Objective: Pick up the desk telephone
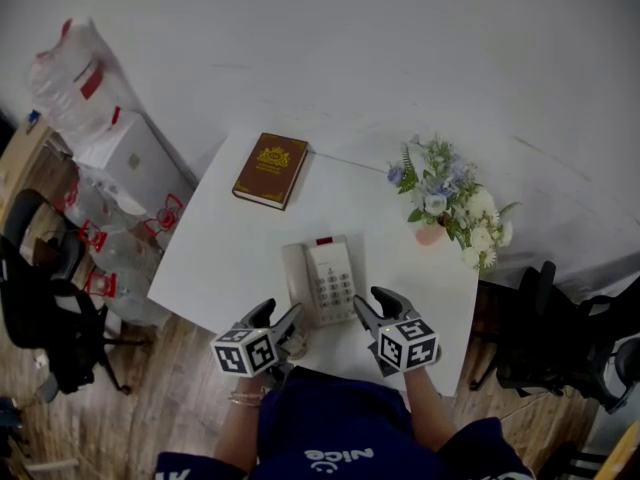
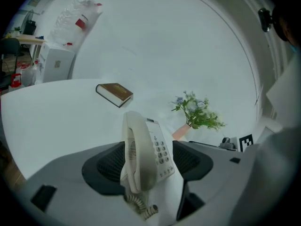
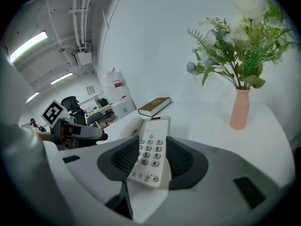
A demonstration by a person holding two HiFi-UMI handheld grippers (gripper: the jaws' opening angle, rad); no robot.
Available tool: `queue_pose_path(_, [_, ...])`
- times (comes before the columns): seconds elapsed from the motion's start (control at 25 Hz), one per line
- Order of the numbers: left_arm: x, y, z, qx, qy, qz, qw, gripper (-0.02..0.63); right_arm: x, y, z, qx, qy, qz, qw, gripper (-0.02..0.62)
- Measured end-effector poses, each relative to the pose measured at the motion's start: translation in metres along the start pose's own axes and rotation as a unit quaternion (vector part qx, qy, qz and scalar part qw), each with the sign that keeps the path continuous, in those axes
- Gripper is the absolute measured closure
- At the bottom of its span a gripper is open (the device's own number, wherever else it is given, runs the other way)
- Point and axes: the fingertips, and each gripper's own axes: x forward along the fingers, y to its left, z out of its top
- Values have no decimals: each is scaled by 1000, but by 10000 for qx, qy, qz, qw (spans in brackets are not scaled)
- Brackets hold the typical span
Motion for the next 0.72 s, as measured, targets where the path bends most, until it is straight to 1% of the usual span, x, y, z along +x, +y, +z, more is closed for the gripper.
queue_pose_path(0.12, [7,4,-3,-287,252,-88,9992,287,5,-6,1,152,65,49,9999,405])
queue_pose_path(0.28, [14,15,-2,-431,353,47,9984,284,15,-14,0,325,213,99,9992,396])
queue_pose_path(0.4, [23,19,-4,-729,454,4,9963,278,23,-21,-3,490,367,123,9981,390])
queue_pose_path(0.52, [28,24,-6,-1097,554,-64,9924,275,31,-26,-6,773,473,191,9957,377])
queue_pose_path(0.72, [37,34,-7,-1257,705,-21,9896,275,47,-30,-12,1444,679,510,9859,370])
